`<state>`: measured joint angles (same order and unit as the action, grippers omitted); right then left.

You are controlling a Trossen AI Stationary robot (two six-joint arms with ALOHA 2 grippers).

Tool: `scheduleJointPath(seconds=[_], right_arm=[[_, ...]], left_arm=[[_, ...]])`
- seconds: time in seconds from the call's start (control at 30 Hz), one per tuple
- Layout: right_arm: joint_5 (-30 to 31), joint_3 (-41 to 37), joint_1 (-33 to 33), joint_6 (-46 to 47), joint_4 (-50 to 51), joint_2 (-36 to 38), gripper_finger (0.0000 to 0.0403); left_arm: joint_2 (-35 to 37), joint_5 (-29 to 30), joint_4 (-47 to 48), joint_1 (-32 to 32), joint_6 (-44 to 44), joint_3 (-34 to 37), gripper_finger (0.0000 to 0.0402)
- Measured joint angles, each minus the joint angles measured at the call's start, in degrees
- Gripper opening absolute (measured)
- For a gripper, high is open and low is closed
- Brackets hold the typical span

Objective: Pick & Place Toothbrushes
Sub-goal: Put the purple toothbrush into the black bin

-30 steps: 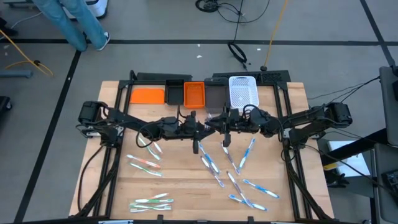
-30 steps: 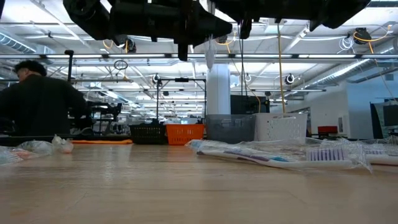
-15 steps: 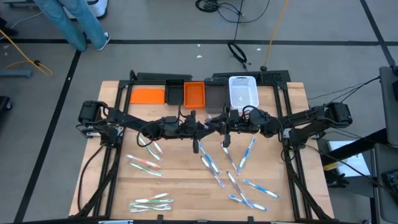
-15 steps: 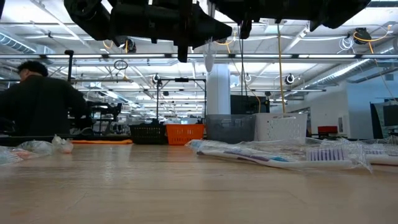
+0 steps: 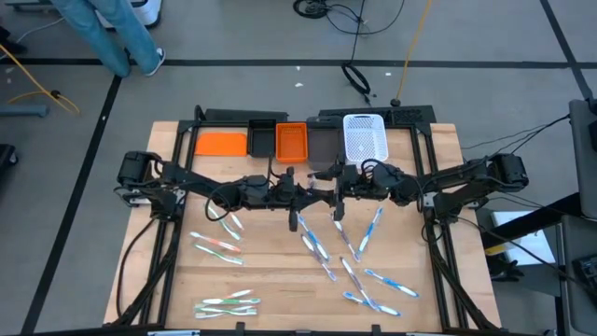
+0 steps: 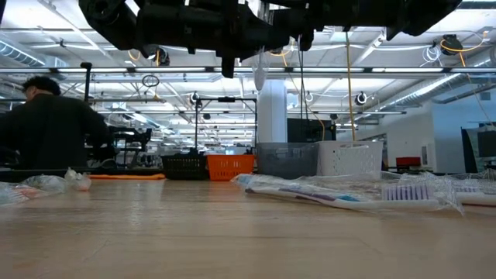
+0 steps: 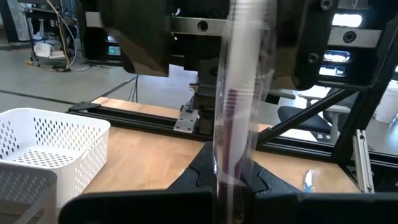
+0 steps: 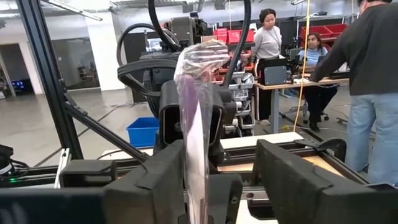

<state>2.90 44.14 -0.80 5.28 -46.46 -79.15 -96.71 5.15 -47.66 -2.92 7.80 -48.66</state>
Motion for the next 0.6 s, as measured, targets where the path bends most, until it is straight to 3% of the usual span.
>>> scheduleJointPath(seconds=[0.17, 0.37, 0.6], right_arm=[[-0.1, 0.0, 0.0, 0.0, 0.1, 0.0, 0.0226], [-0.2, 0.0, 0.0, 0.0, 0.0, 0.0, 0.0229], [-1.2, 0.0, 0.0, 0.0, 0.2, 0.0, 0.0226]], left_arm=[[0.0, 0.1, 0.0, 0.0, 0.0, 0.0, 0.0006], [0.1, 0.7, 1.4, 0.7, 0.4, 0.0, 0.0006], [6.0, 4.4, 17.2, 3.3, 1.7, 0.0, 0.0006]])
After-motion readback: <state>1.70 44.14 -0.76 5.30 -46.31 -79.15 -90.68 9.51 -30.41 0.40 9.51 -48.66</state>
